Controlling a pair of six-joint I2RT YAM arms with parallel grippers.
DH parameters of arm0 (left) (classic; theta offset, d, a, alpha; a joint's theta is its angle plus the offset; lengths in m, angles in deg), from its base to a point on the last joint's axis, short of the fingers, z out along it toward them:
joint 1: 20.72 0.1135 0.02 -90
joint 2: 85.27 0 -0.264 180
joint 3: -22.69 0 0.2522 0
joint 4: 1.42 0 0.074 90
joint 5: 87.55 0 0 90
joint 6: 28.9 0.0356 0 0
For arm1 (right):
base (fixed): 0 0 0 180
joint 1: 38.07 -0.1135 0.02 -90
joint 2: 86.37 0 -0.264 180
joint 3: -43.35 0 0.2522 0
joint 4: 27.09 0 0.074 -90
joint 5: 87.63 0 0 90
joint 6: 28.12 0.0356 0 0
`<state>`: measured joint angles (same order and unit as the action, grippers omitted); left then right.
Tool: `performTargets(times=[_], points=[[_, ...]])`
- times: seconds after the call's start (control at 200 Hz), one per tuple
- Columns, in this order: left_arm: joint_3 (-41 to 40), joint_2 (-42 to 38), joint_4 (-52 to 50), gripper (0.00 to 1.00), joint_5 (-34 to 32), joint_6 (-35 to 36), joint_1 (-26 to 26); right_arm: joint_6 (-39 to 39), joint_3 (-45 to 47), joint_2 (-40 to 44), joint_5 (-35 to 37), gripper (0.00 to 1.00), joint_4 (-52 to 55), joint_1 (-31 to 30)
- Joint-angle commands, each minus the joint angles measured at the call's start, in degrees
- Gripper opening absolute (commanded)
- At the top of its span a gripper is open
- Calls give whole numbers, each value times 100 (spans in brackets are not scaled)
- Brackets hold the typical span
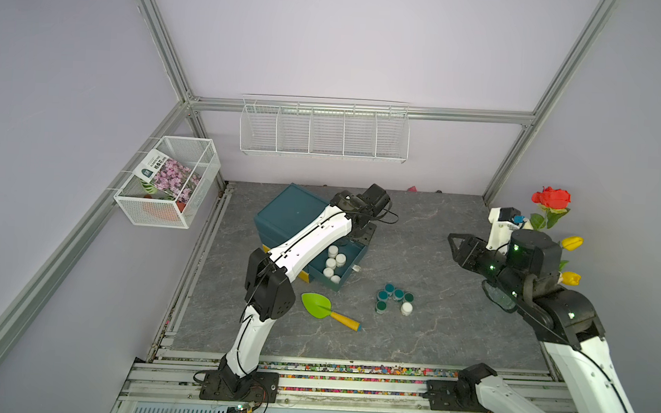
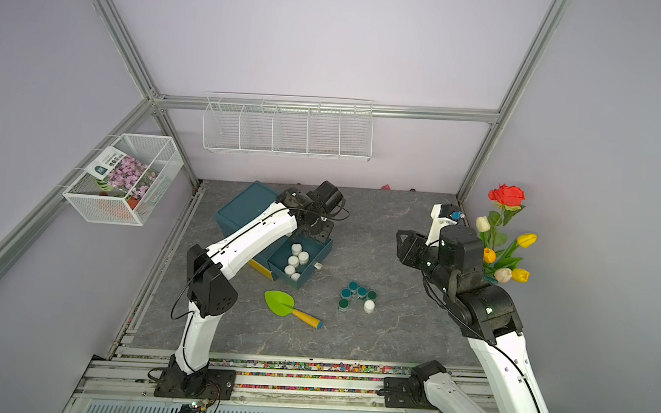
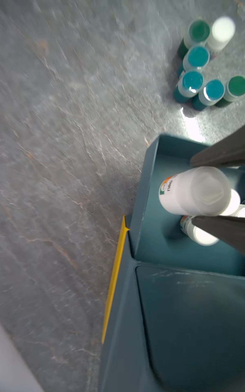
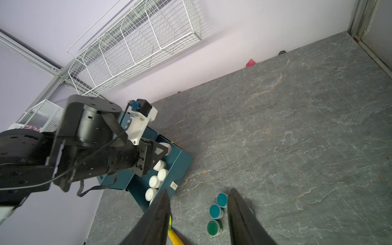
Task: Put the paint cans in the drawer according to color
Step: Place the paint can in the drawer.
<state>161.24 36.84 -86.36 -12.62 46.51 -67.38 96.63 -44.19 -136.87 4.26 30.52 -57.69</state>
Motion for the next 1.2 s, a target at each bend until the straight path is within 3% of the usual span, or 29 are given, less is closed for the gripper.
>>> performTargets(times=[0.0,0.455,1.195], points=[[-180,-69,-82,17,-101,-111,31,42,-1,46,13,47,-120,19],[-1223,-248,350,16,55,-188,74,78,26,-8,-48,47,-192,20],[-1235,-502,-206,21,52,-431,77,203,163,-73,-144,47,-343,19]])
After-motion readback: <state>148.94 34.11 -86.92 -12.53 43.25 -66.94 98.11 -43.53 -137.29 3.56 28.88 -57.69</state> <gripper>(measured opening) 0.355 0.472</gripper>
